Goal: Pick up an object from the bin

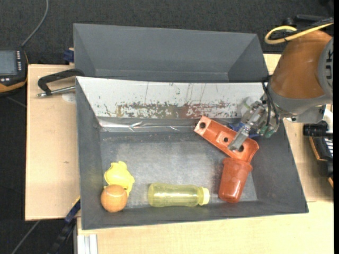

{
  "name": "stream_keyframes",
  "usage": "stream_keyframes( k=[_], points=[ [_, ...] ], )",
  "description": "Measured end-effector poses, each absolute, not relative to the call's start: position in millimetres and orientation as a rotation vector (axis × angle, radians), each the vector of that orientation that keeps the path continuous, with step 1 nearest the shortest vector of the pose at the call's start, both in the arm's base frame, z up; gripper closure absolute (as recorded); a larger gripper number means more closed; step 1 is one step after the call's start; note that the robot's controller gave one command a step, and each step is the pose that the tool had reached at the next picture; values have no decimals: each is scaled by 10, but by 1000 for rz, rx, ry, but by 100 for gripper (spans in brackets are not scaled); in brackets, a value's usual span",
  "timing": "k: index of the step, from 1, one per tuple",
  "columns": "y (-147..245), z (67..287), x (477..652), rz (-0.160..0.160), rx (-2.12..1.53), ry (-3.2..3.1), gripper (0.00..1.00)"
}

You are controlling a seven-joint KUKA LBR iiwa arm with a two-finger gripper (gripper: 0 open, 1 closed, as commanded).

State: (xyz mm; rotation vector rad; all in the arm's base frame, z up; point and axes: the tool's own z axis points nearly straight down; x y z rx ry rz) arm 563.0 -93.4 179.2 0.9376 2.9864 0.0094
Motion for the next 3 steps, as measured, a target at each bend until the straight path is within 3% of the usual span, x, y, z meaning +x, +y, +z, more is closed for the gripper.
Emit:
stream_keyframes(
  k=[1,2,3],
  points=[
    [-940,1249,5566,12,873,2997,0],
    [-998,892,5754,11,984,2967,100],
    [-998,892,5754,11,984,2967,100]
  ],
)
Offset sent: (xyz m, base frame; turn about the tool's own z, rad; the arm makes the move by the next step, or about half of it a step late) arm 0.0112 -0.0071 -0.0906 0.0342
